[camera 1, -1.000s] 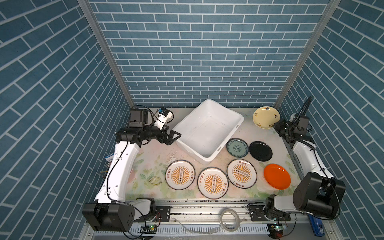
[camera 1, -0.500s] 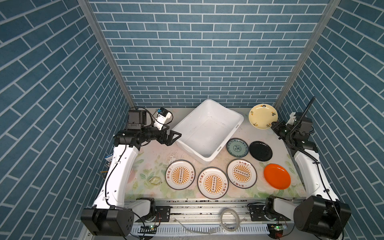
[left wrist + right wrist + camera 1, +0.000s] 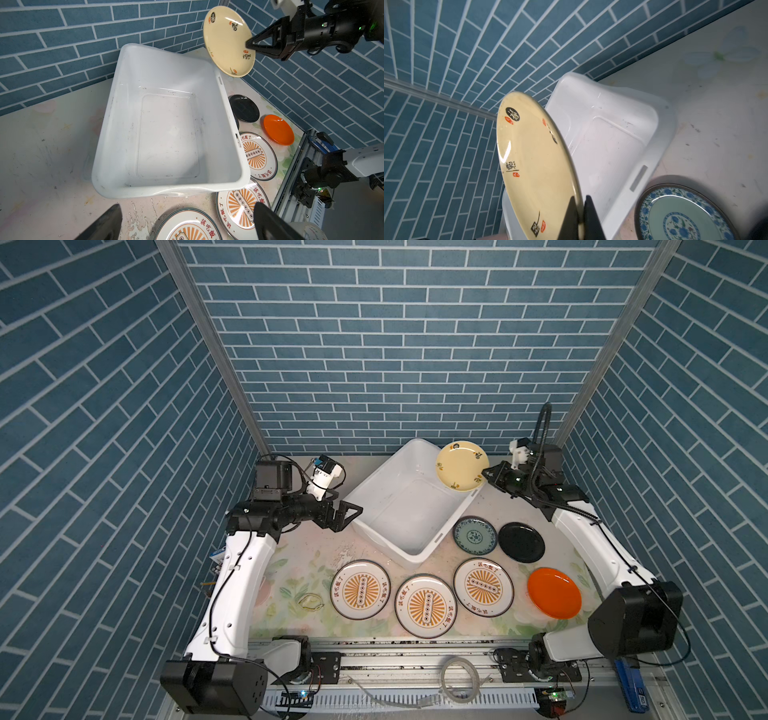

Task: Place the plates into the plastic bin on the countertop
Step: 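Carry the cream plate over the white bin with the right gripper, then lower the cream plate into the bin and open the right gripper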

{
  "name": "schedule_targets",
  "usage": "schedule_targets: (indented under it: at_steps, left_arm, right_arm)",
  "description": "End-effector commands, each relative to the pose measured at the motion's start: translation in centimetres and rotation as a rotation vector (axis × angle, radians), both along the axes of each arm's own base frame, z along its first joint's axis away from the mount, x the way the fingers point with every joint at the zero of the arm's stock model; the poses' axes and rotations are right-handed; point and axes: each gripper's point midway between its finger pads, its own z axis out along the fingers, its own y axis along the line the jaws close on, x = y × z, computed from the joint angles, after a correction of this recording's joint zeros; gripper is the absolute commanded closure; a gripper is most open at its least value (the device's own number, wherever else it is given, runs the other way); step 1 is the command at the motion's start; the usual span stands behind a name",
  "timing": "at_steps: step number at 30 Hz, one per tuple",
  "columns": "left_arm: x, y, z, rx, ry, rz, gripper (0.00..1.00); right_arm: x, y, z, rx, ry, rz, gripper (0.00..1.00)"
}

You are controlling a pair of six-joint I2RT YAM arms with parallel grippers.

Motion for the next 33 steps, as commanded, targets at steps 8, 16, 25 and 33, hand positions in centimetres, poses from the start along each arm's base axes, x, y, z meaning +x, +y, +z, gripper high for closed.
schedule_targets:
  at_steps: [8, 16, 25, 33]
  left_arm:
    - [-0.7, -0.1, 0.0, 0.005, -0.03, -0.014, 0.0]
    - [-1.0, -0.2, 0.1, 0.001, -0.032, -0.018, 0.0]
    - [-1.3, -0.2, 0.2, -0.003, -0.041, -0.021, 0.0]
    - [-1.2, -0.3, 0.3, -0.009, -0.039, -0.024, 0.01]
  right_arm:
    - [-1.2, 9.1, -6.0, -0.09, 0.145, 0.338, 1.0]
    - [-1.4, 13.5, -10.7, -0.152, 0.223, 0.457, 1.0]
    - [-1.7, 17.1, -15.4, -0.214, 0.302, 0.544, 1.0]
    - [-1.5, 18.8, -17.1, -0.211, 0.337, 0.573, 1.0]
